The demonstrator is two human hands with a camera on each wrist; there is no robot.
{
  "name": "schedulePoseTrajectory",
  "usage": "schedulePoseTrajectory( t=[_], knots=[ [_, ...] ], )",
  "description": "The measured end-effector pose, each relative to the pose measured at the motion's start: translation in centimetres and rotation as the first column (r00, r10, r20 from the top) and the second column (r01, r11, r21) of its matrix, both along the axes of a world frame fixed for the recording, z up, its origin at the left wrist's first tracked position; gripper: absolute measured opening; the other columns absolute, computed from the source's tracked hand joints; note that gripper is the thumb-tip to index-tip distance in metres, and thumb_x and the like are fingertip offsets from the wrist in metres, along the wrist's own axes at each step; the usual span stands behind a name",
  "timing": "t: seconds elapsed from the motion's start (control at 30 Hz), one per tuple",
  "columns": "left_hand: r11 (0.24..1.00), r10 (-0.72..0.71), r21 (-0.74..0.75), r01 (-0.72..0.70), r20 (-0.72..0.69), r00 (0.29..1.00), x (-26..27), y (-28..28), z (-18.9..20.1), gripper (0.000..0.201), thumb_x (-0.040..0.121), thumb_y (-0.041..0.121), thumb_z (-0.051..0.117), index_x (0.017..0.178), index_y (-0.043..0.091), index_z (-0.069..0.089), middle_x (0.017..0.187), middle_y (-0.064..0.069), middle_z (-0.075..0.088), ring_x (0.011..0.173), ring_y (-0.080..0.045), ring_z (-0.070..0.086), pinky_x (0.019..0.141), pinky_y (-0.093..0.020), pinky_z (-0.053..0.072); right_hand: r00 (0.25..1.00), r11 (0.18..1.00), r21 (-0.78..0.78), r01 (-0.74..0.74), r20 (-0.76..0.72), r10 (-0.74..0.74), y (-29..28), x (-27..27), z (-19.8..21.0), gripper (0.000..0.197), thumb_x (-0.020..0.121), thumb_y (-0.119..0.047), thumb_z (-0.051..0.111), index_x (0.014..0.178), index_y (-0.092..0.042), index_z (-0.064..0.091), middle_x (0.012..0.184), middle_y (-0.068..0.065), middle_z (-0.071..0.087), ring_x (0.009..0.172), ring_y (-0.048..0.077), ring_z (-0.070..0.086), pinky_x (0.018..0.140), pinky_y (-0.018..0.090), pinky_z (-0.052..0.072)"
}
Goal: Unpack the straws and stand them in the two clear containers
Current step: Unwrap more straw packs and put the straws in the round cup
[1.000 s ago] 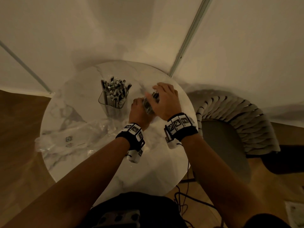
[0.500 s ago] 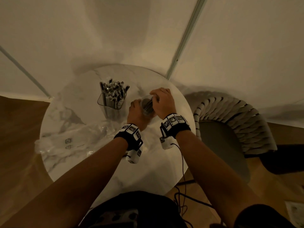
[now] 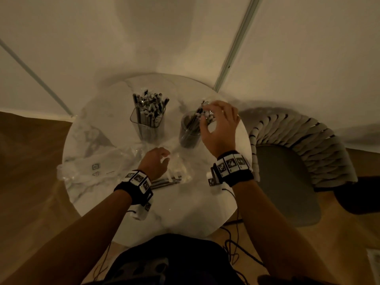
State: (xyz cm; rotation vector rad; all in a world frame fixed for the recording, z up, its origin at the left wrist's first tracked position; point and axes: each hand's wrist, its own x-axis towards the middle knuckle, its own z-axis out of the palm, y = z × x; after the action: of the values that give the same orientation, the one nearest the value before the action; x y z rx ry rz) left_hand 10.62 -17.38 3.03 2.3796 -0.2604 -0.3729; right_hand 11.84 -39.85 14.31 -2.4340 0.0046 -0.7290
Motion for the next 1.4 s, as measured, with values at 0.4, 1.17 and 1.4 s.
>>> schedulePoseTrajectory(
  t=[0.4, 1.17, 1.4],
  knots=[
    [0.842, -0.203, 0.496, 0.210, -0.068, 0.977, -3.5, 2.6, -3.4, 0.098, 0.072, 0.068, 0.066, 0.149, 0.017, 0.030, 0.140, -0.008, 0.040, 0.129, -0.032, 0.036, 0.109, -0.047, 0.028, 0.795, 0.900, 0.409, 0.151, -0.592, 0.135, 3.9, -8.5, -13.0, 0.035, 0.087, 0.007, 0.048, 0.112, -0.007, 0.068, 0.100, 0.009, 0.072, 0.088, 0.017, 0.064, 0.086, 0.034, 0.056],
    [0.977, -0.212, -0.080, 0.198, -0.238, 0.948, -2.7, 2.1, -3.3, 0.045, 0.078, 0.029, 0.078, 0.108, 0.028, 0.044, 0.084, -0.001, 0.068, 0.074, -0.020, 0.066, 0.070, -0.038, 0.056, 0.494, 0.939, 0.001, -0.344, -0.851, 0.181, 6.3, -8.1, -15.4, 0.031, 0.088, -0.039, 0.060, 0.111, -0.018, 0.065, 0.111, 0.009, 0.062, 0.098, 0.033, 0.055, 0.088, 0.041, 0.047],
    [0.952, -0.243, 0.098, 0.289, -0.329, 0.912, -2.2, 2.1, -3.8, 0.078, 0.067, 0.050, 0.077, 0.132, 0.022, 0.043, 0.117, -0.001, 0.061, 0.105, -0.024, 0.060, 0.093, -0.041, 0.048, 0.515, 0.947, 0.064, -0.315, -0.826, 0.227, 5.4, -7.4, -14.9, 0.020, 0.092, -0.014, 0.059, 0.098, 0.003, 0.070, 0.101, 0.025, 0.067, 0.093, 0.039, 0.063, 0.079, 0.036, 0.044]
  ],
)
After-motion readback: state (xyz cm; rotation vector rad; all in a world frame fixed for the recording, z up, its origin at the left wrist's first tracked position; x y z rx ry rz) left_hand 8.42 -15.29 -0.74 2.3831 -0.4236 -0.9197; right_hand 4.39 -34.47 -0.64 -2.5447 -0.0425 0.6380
